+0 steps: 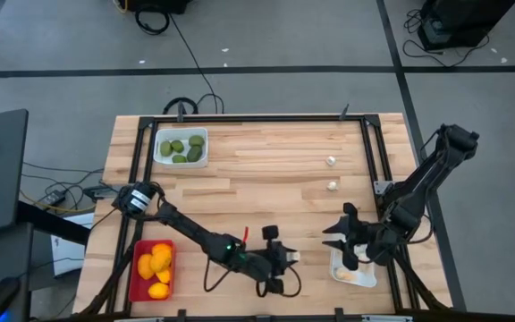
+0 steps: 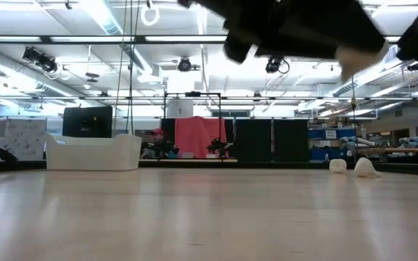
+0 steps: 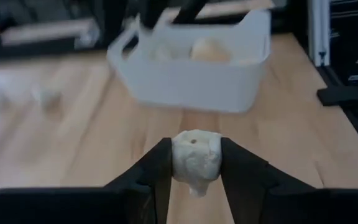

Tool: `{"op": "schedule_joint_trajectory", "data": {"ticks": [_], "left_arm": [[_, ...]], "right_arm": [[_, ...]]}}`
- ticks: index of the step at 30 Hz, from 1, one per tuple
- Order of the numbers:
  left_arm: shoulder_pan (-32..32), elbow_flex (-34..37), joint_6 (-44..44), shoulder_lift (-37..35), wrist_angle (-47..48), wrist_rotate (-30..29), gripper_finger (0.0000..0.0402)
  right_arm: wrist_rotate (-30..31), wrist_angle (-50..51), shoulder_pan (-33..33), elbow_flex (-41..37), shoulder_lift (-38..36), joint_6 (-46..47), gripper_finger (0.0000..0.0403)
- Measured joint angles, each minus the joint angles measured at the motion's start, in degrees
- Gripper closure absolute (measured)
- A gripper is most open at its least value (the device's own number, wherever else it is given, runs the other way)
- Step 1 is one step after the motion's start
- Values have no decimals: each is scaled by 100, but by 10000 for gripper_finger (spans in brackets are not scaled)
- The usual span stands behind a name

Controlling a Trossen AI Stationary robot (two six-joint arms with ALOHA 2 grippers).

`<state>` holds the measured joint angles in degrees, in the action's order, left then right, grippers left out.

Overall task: Sort produce into baskets
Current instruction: Put the bottom small white garlic into the bottom white bin

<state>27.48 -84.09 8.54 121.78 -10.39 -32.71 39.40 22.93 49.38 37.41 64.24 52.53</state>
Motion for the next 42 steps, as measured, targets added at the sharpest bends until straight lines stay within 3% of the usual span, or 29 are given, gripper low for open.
{"op": "schedule_joint_trajectory", "data": {"ticks": [11, 19, 33, 42], "left_arm": [[-6, 0, -2924, 0, -1125, -505, 276], [-3, 2, -4234, 2, -1644, -509, 276], [-24, 0, -4573, 2, -1864, -336, 276], [-19, 0, -4357, 0, -1861, -288, 256]], "right_arm": [[7, -1987, -205, 0, 503, -430, 235], [-369, -2298, -517, 0, 628, -623, 235], [-1106, -2944, -747, -2, 744, -1237, 240], [-1163, -3063, -786, -4, 744, -1359, 332]]}}
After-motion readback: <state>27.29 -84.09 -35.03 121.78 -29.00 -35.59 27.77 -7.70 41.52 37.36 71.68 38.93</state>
